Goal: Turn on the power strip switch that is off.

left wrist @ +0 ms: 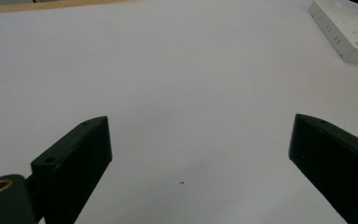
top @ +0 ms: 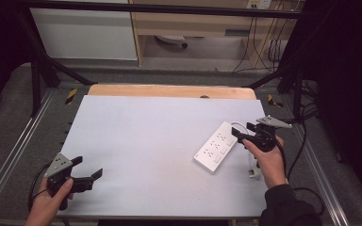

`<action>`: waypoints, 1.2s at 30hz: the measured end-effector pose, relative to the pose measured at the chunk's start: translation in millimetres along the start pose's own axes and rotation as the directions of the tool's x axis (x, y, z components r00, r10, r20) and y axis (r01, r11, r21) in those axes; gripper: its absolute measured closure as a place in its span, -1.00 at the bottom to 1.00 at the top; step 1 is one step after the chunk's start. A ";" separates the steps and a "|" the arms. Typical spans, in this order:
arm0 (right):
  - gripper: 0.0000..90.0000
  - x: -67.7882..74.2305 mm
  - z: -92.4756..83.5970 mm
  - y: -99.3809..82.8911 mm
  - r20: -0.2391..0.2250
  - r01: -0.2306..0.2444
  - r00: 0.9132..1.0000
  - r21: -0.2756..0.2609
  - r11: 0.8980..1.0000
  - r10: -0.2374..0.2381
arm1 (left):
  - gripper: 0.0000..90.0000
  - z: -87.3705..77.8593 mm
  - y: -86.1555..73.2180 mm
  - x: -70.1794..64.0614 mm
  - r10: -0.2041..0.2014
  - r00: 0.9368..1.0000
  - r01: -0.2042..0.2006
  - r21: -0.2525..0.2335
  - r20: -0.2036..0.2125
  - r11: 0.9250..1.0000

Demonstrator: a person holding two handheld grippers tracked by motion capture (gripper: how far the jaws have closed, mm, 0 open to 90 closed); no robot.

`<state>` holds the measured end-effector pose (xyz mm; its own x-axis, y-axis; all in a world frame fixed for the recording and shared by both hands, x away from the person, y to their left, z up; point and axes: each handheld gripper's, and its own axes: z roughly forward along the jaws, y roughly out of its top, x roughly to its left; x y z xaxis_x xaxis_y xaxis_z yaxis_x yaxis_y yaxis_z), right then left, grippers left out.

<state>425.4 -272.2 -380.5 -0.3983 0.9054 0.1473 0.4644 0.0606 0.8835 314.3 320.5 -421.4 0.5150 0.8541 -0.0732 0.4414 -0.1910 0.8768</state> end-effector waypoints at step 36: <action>-0.85 0.4 -54.0 -76.0 0.083 0.099 0.992 -0.024 0.995 -0.096 | -0.87 -1.3 0.5 -0.5 -0.003 1.000 0.003 -0.011 0.003 1.000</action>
<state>347.2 -299.2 -423.5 -0.3742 0.9270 0.0241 0.4038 0.1394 0.9042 313.4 320.7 -420.4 0.5162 0.8530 -0.0770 0.4350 -0.1837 0.8815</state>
